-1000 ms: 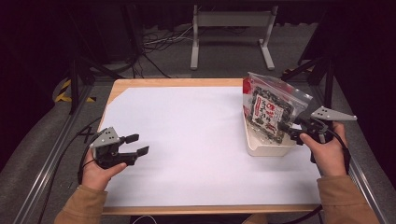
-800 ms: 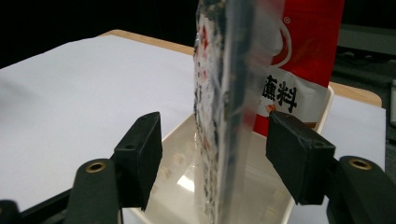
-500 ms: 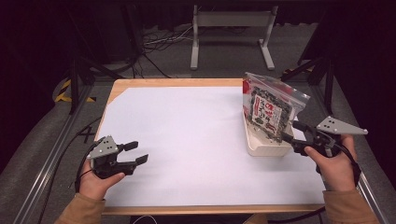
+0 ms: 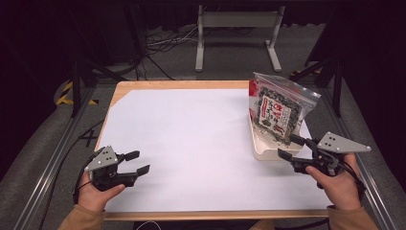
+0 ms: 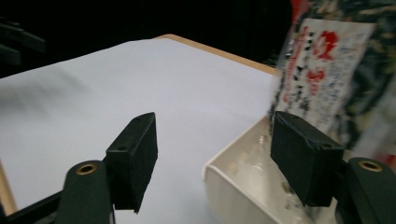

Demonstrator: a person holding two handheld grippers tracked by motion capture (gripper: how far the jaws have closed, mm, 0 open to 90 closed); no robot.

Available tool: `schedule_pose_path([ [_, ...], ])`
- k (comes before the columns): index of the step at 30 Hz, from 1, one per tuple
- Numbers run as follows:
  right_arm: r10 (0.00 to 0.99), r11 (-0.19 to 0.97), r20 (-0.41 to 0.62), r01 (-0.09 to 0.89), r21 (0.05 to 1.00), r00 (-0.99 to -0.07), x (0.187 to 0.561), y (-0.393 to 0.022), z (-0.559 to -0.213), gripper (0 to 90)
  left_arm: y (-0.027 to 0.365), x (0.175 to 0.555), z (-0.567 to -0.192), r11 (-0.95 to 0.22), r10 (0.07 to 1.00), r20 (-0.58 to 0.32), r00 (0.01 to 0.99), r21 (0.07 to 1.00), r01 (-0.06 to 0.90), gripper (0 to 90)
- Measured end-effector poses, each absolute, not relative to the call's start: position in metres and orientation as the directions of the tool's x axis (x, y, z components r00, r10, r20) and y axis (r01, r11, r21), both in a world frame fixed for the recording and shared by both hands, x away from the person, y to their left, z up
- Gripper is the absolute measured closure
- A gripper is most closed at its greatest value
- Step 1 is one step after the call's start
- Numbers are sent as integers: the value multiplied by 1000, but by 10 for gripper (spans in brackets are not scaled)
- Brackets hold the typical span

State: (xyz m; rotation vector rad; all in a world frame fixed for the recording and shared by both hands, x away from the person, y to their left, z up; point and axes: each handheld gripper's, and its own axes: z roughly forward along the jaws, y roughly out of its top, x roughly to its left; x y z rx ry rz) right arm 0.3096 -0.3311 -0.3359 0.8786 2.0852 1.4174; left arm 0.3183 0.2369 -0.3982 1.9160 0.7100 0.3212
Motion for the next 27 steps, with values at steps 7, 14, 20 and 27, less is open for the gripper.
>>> schedule_pose_path([
  [7,672,285,-19,235,929,-741,314,-315,-355,304,237,317,-400,-300,594,-90,799,897,324,348],
  [14,637,284,-6,228,931,-771,318,-302,-374,296,236,318,-402,-309,592,-85,801,894,323,347],
  [20,617,291,15,246,924,-787,324,-295,-394,297,235,319,-405,-313,589,-90,803,891,329,346],
  [27,609,308,18,257,916,-793,328,-294,-406,308,237,320,-406,-300,590,-98,801,895,330,345],
])
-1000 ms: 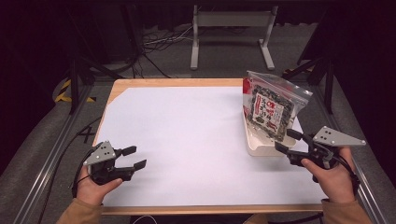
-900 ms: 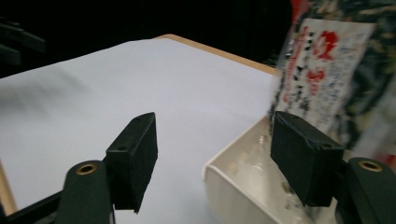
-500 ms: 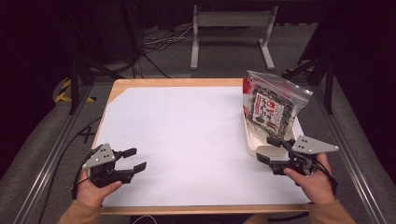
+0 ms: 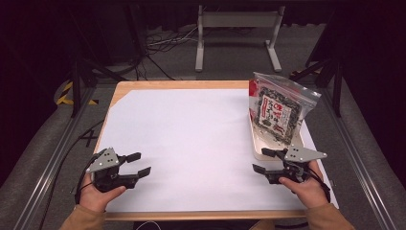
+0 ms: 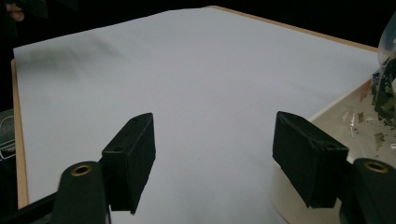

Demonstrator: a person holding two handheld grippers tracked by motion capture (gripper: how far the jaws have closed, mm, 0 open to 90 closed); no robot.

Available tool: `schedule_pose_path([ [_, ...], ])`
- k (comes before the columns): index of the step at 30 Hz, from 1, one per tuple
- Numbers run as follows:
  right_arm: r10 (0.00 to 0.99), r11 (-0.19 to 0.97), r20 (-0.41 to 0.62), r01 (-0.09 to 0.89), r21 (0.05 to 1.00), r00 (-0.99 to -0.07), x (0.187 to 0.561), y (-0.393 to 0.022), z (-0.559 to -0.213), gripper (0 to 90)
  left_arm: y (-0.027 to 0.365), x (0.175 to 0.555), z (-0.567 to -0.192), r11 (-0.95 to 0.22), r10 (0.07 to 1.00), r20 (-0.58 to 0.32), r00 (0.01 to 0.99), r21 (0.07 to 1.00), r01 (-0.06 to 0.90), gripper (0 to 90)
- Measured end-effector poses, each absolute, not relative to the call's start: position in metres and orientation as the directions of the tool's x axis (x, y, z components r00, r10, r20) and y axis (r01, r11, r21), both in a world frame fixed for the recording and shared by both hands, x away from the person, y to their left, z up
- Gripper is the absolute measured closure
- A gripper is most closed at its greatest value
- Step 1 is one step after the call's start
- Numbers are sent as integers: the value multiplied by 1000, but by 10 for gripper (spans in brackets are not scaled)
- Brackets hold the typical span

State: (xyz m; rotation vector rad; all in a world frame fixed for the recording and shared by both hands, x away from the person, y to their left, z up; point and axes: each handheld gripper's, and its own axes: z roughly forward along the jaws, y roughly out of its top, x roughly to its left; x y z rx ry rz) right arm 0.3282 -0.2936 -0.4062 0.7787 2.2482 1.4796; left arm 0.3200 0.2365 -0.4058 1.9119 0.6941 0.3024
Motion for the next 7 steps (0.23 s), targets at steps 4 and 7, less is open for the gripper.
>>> schedule_pose_path([
  [4,609,315,6,249,916,-793,327,-292,-407,303,238,321,-407,-292,597,-101,796,897,333,337],
  [7,606,317,5,247,916,-795,327,-291,-408,301,238,322,-408,-290,602,-103,792,896,337,327],
])
